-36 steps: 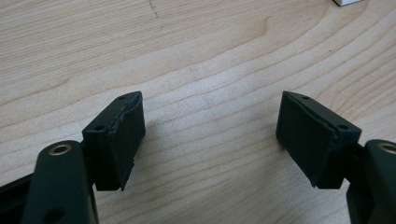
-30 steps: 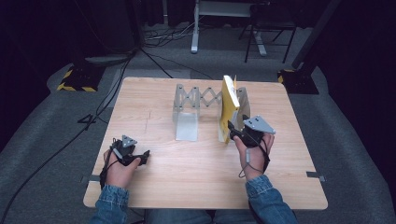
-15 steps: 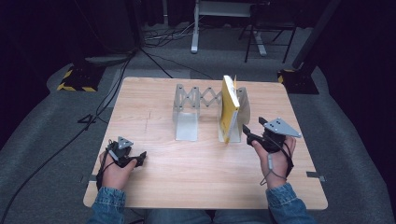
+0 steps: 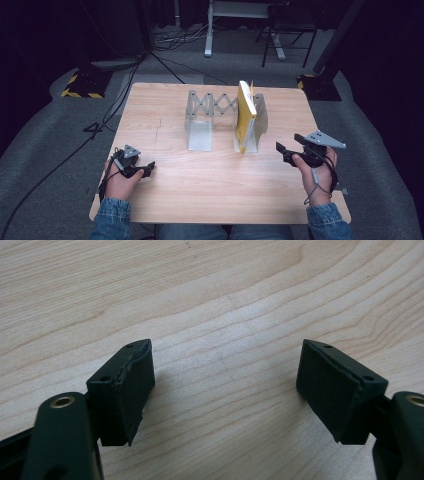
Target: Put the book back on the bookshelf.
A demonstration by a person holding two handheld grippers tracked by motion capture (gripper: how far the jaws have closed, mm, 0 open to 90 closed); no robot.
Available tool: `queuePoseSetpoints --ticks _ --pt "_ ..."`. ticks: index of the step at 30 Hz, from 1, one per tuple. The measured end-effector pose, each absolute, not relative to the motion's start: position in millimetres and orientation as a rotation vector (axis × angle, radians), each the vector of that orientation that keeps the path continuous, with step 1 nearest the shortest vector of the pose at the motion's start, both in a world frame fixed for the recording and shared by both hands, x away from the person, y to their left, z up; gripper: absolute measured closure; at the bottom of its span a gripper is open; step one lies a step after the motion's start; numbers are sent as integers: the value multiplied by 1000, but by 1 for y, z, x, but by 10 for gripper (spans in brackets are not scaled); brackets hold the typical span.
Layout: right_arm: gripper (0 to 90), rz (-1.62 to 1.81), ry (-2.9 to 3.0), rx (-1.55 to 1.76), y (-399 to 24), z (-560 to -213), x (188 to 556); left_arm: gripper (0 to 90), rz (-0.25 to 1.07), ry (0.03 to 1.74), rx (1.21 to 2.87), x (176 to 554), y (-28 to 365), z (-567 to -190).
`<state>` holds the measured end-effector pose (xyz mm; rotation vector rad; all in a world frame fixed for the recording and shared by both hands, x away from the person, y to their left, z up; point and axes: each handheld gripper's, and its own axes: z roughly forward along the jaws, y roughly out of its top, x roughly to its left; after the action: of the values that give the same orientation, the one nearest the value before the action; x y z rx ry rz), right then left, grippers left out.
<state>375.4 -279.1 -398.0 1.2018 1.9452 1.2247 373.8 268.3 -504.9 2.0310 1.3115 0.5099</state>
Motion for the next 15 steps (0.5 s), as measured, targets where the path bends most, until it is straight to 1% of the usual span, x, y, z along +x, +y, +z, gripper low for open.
queuePoseSetpoints --ticks 5,8,9,10,15 --pt "190 1214 1977 1243 -299 -410 381 236 511 1315 2032 374 269 -505" --pt "188 1170 2007 1256 -313 -425 387 236 512 1315 2034 374 269 -505" --pt "188 1170 2007 1256 -313 -425 387 236 514 1316 2032 374 269 -505" --pt "185 1138 2034 1262 -321 -433 390 236 512 1322 2028 374 269 -505" --pt "189 1088 2057 1293 -336 -449 395 236 519 1315 2035 374 269 -505"
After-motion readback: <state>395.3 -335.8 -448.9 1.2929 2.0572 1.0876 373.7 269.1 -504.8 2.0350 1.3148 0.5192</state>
